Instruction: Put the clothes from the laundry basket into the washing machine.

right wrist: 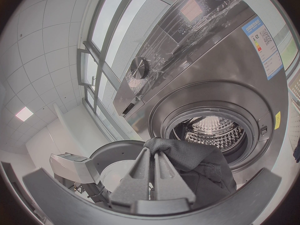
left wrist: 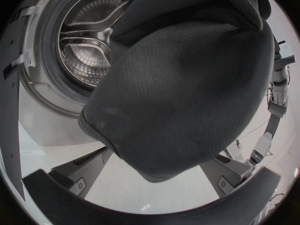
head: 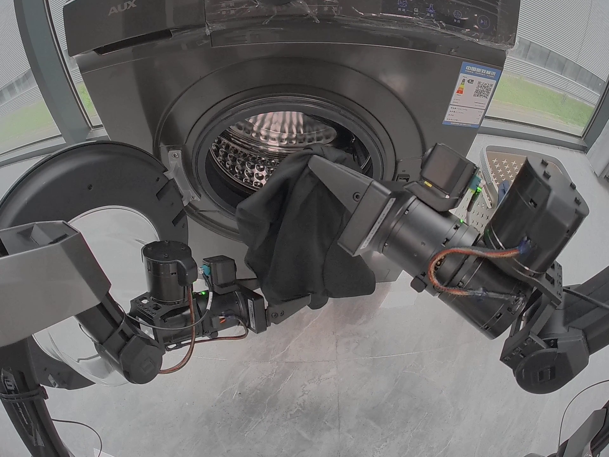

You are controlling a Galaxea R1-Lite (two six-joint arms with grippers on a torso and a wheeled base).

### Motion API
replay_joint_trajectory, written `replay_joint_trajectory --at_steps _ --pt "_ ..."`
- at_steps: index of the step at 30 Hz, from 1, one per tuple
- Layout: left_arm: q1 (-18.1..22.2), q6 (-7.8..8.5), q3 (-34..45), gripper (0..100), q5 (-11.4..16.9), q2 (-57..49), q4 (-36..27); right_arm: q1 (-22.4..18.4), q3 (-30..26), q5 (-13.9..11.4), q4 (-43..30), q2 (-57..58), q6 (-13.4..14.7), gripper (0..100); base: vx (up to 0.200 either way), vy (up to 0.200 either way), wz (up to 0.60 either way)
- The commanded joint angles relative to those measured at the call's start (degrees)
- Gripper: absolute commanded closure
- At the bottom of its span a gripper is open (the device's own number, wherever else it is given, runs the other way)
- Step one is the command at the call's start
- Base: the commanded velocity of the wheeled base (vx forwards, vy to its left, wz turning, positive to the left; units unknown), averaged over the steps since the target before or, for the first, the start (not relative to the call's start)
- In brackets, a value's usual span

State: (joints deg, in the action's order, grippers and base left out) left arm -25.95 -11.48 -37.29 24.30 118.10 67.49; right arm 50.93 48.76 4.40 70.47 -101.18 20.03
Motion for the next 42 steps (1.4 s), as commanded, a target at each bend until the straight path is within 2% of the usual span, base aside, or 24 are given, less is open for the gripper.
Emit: replay_joint_trajectory --at_steps 1,4,8,11,12,19,27,34,37,38,40,42 --pt "0.03 -0.12 -1.29 0 -1.88 1.43 2.39 -0.04 -0.07 -0.01 0.01 -0.07 0.01 100 0.0 0.0 0.0" --pt "-0.15 -0.29 -1.56 0 -3.47 0.81 3.97 -0.13 -0.51 -0.01 0.1 -0.07 0.01 100 0.0 0.0 0.0" --pt "0.03 -0.38 -1.38 0 -3.73 0.55 4.14 -0.13 -0.51 -0.01 0.01 0.02 0.01 100 0.0 0.0 0.0" --pt "0.03 -1.17 -0.59 0 -3.73 0.02 6.08 -0.31 -0.6 -0.01 0.01 0.02 0.01 100 0.0 0.0 0.0" --pt "-0.06 -1.44 0.2 100 -3.82 -0.33 7.22 -0.31 -0.6 -0.01 0.01 -0.07 0.01 100 0.0 0.0 0.0" --pt "-0.94 -2.14 5.04 100 -3.55 -6.39 8.71 -0.66 -1.57 -0.01 -0.07 0.02 -0.43 100 0.0 0.0 0.0" --pt "-5.42 -3.99 10.48 100 -3.47 -16.59 8.71 -2.07 -2.62 -0.01 -0.69 -0.33 -0.52 100 0.0 0.0 0.0" --pt "-9.11 -3.99 14.0 100 -3.64 -20.81 8.8 -2.33 -5.34 -0.01 -0.16 -0.6 -1.22 100 0.0 0.0 0.0" --pt "-9.38 -3.9 14.79 100 -3.55 -21.86 8.71 -2.42 -6.66 -0.01 -0.25 -0.6 -1.31 100 0.0 0.0 0.0" --pt "-9.29 -3.9 14.7 100 -3.55 -22.04 8.71 -2.42 -6.75 -0.01 -0.25 -0.6 -1.4 0 0.0 0.0 0.0" --pt "-9.03 -3.99 14.18 100 -3.64 -22.04 8.8 -2.42 -7.37 -0.01 -0.86 -0.6 -1.48 0 0.0 0.0 0.0" --pt "-8.76 -4.07 13.65 100 -3.64 -21.95 9.24 -2.59 -8.86 -0.09 -0.95 -0.51 -2.8 0 0.0 0.0 0.0"
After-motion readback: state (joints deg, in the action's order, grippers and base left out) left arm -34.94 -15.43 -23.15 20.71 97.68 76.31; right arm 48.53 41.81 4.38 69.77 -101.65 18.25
